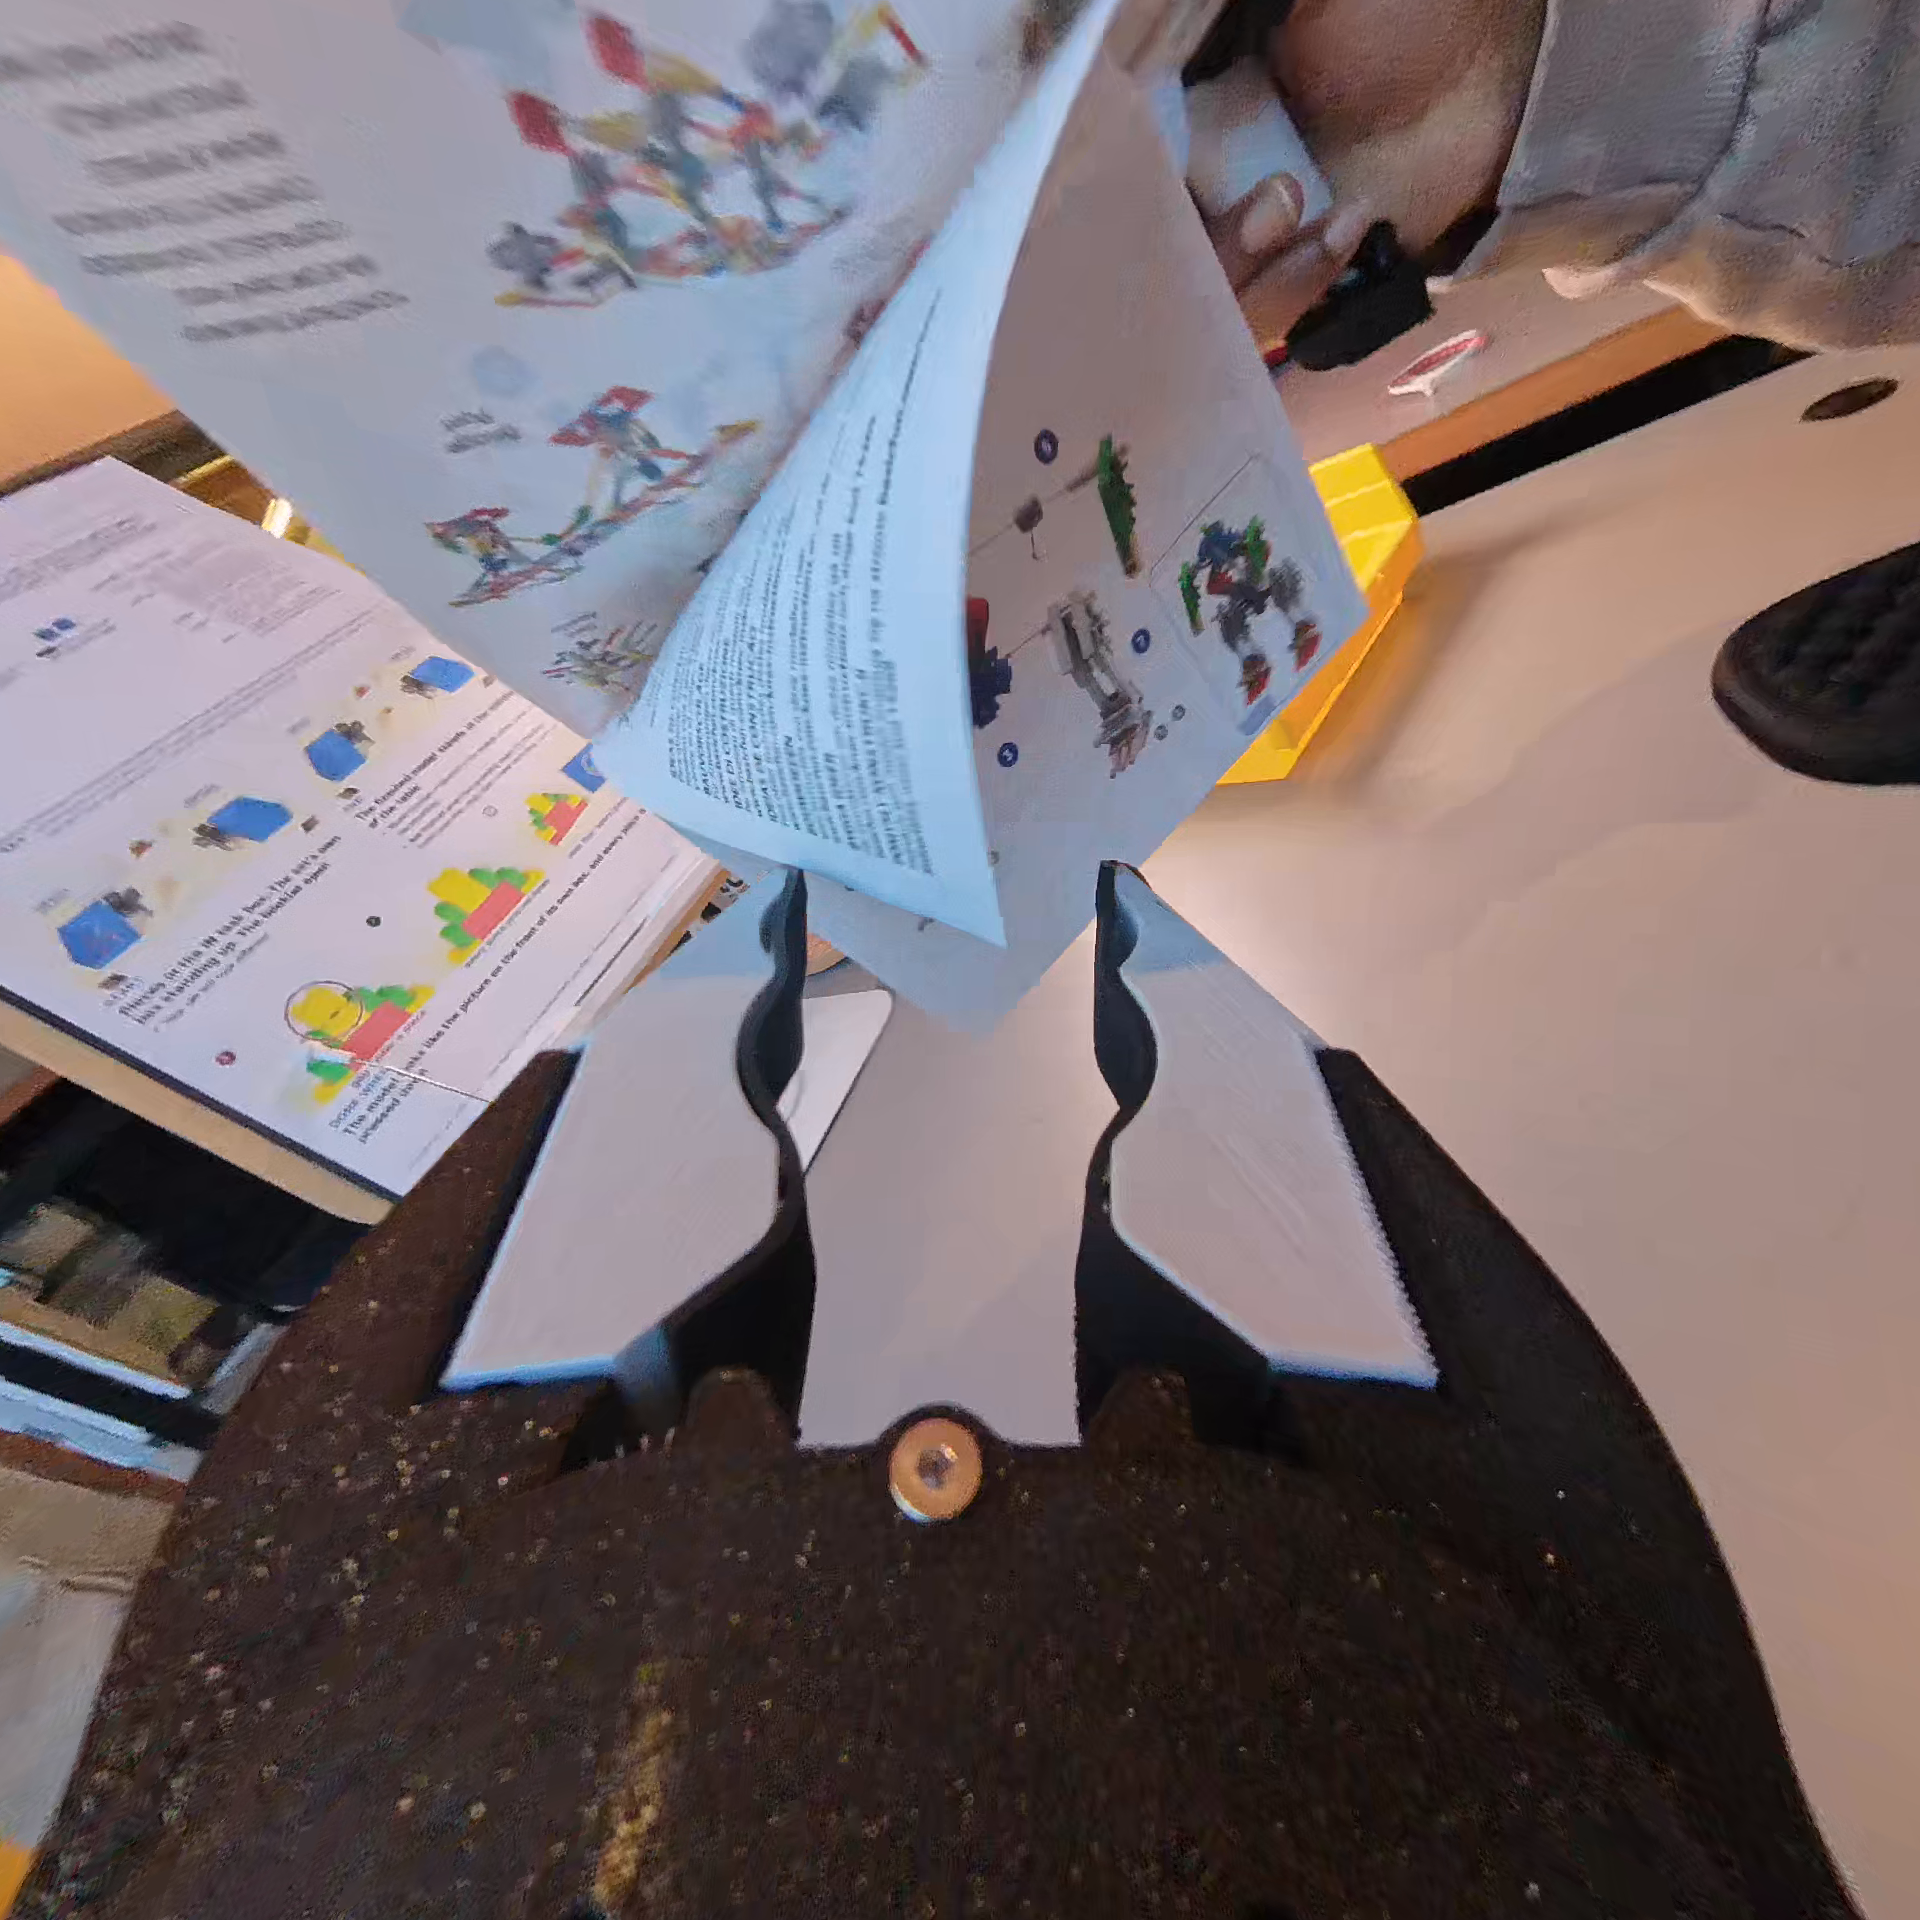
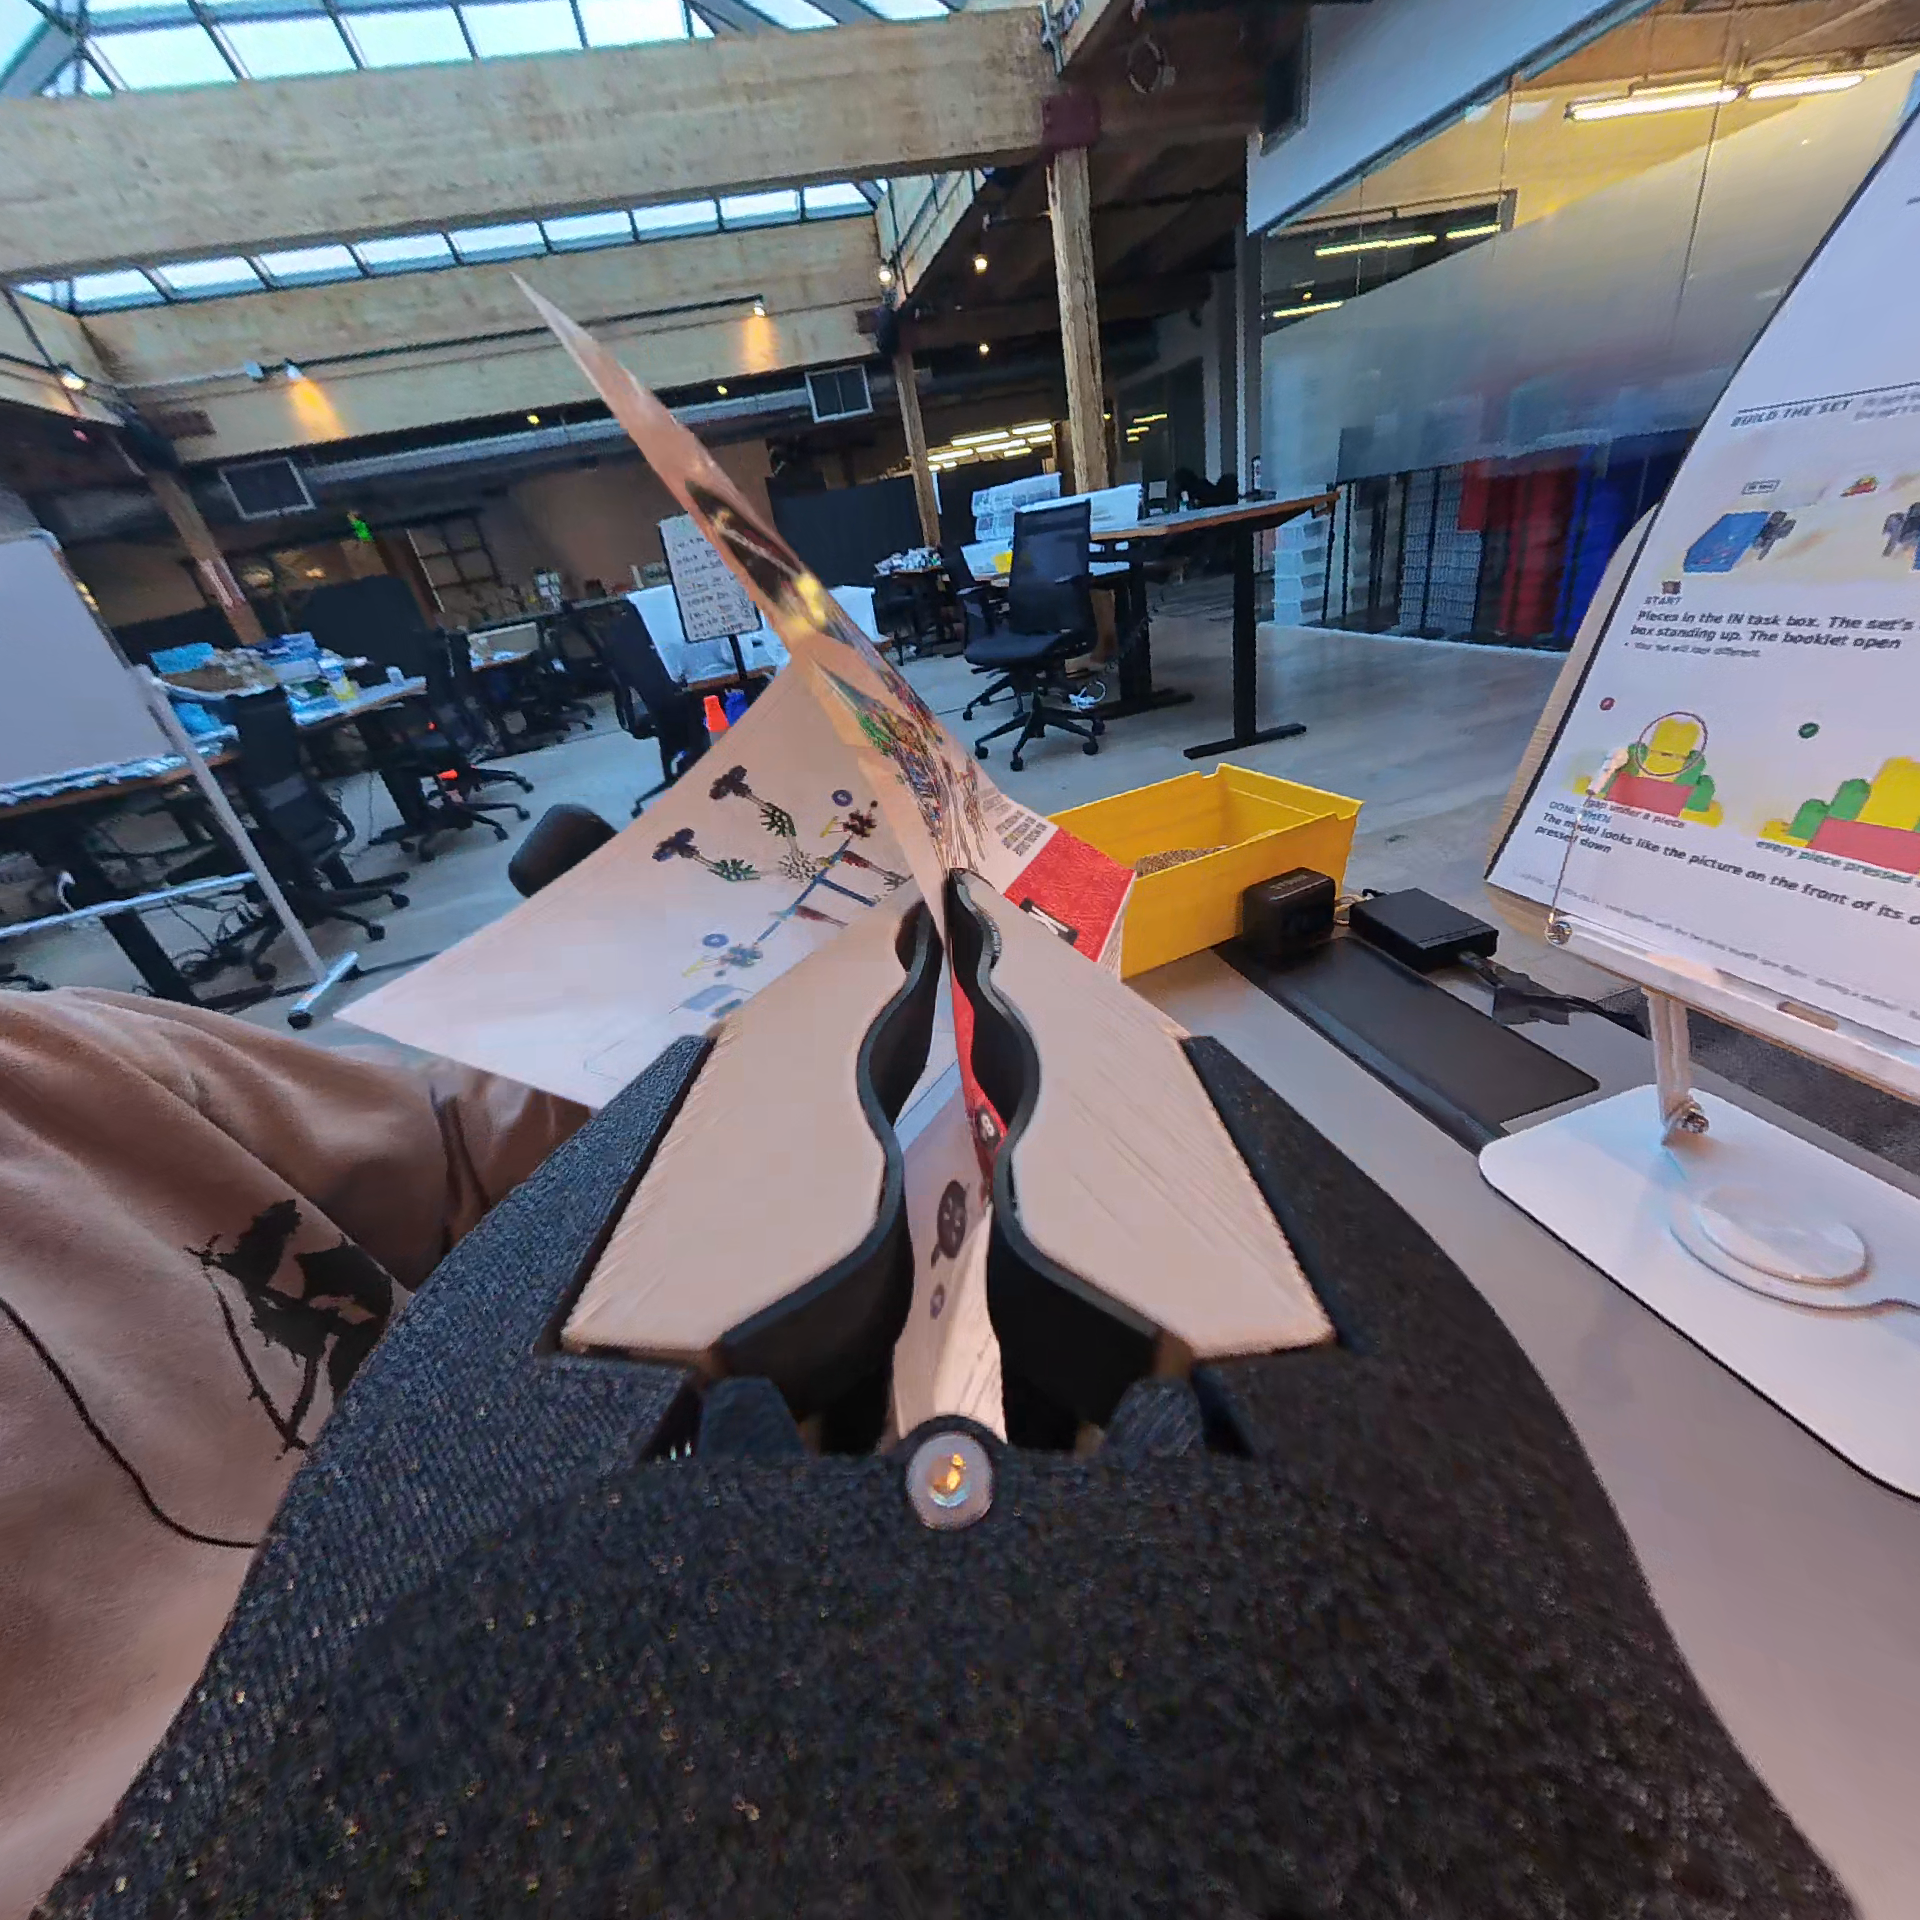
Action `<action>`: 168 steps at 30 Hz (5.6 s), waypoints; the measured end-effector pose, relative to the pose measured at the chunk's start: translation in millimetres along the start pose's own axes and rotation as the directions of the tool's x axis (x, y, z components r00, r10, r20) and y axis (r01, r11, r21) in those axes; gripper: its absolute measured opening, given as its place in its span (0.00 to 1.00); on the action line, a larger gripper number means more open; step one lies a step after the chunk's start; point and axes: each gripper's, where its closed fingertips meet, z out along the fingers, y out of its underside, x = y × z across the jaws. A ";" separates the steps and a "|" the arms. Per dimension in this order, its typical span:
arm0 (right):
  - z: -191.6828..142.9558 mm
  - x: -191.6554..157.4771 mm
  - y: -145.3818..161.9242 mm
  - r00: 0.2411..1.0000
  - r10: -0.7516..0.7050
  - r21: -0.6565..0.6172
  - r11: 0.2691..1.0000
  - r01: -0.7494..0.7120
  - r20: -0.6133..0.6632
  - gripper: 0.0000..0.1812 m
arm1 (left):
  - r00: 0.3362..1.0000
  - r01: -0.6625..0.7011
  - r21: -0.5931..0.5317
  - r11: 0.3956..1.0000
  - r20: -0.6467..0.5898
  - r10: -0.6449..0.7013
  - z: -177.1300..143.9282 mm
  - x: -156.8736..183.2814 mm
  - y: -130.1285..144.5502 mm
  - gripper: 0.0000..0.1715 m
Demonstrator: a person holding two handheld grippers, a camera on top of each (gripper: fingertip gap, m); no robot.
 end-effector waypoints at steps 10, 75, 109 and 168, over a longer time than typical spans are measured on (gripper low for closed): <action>-17.9 16.8 -5.5 0.994 0.113 0.029 0.993 -0.113 0.002 0.00 | 0.997 0.027 0.107 0.994 0.072 -0.034 -20.6 -44.6 -55.6 0.00; -96.5 164.4 -87.2 0.846 -0.379 -0.312 0.911 0.270 -0.375 0.00 | 0.922 0.280 -0.405 0.870 0.364 -0.128 -106.3 -307.1 0.4 0.00; -256.4 31.7 269.0 0.947 -0.245 -0.779 0.627 -0.010 -0.210 0.11 | 0.889 0.107 -0.657 0.747 -0.273 -0.367 -207.9 101.5 123.2 0.14; -81.8 99.2 233.8 0.868 -0.314 -0.517 0.852 0.080 -0.385 0.37 | 0.777 0.621 -0.255 0.741 0.323 -0.541 -79.4 -12.5 161.4 0.36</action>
